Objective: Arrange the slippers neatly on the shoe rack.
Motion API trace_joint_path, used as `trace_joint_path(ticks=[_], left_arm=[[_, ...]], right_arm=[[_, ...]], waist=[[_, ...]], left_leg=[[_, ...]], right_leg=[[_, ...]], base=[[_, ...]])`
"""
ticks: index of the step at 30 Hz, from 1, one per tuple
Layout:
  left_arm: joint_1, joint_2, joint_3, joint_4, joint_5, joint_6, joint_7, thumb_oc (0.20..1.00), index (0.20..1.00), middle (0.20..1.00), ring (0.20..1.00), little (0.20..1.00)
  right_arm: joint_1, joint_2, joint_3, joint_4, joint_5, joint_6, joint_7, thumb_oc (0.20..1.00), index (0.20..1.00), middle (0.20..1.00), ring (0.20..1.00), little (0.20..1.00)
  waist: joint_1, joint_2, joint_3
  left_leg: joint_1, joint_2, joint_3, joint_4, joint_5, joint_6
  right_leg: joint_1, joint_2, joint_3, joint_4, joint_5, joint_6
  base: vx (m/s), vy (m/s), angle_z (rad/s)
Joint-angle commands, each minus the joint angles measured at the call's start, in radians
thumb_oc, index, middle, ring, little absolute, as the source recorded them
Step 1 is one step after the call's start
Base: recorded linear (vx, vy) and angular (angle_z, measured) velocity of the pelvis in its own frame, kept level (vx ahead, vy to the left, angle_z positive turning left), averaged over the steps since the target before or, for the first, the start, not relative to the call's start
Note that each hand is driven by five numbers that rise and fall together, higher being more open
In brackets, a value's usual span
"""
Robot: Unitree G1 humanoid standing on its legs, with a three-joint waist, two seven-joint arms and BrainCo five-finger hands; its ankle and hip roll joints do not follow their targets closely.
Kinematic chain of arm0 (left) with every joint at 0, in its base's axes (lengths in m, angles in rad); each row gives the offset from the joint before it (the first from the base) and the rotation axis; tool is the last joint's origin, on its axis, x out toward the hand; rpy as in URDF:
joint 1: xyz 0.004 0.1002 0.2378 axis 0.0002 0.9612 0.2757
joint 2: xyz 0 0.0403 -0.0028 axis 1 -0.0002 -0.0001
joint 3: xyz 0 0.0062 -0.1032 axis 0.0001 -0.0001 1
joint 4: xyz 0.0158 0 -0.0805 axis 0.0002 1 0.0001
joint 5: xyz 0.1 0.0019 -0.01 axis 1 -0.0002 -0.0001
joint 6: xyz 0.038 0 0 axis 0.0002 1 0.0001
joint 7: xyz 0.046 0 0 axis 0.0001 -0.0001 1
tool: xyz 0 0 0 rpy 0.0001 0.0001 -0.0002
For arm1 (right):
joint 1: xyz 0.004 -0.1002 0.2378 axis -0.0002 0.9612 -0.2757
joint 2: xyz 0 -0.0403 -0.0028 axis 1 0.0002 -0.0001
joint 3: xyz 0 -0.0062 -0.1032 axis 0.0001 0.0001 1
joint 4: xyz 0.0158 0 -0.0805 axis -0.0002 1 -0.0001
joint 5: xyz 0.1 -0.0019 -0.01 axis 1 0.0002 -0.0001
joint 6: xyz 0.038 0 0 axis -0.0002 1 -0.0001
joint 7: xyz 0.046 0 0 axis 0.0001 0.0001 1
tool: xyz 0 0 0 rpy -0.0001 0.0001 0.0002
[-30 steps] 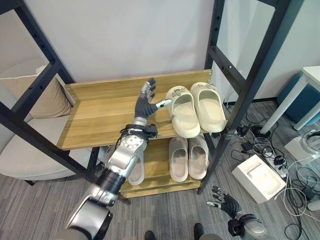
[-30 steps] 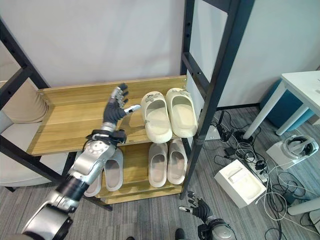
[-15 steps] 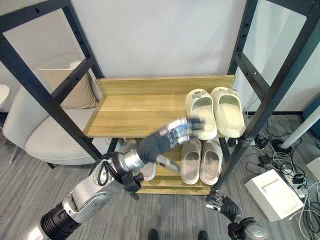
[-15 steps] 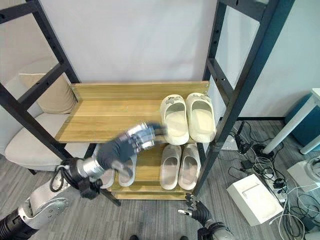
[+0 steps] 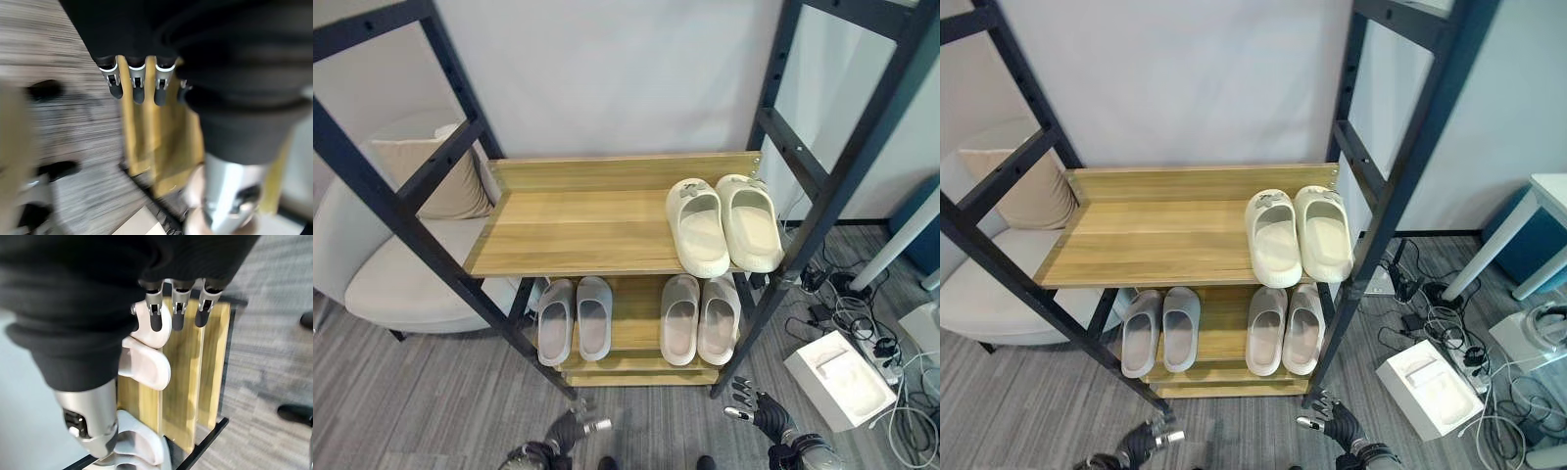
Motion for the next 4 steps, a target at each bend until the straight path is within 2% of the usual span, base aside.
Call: trace_joint_path(ticks=[1, 4], left_arm=[[-0.167, 0.029, 0.017, -0.023, -0.017, -0.058, 0.127, 1.000, 1.000, 1.000, 1.000, 1.000], [-0.180, 0.019, 0.043, 0.022, 0.009, -0.059, 0.151, 1.000, 1.000, 1.000, 1.000, 1.000]], right_arm=[[-0.049, 0.011, -0.025, -0.021, 0.017, -0.033, -0.053, 1.000, 1.000, 1.000, 1.000, 1.000], [-0.051, 0.013, -0.035, -0.016, 0.020, -0.034, -0.062, 1.000, 1.000, 1.000, 1.000, 1.000]], waist=[[0.001, -0.005, 0.009], [0.000, -0.008, 0.008]], left_leg=[[0.028, 0.066, -0.023, -0.001, -0.002, -0.061], [0.029, 0.067, -0.022, -0.001, -0.002, -0.061]], right_leg=[[0.009, -0.044, -0.021, 0.001, 0.006, 0.074], [0.011, -0.044, -0.020, 0.001, 0.007, 0.074]], base=[[-0.01, -0.014, -0.05], [0.00, -0.004, -0.01]])
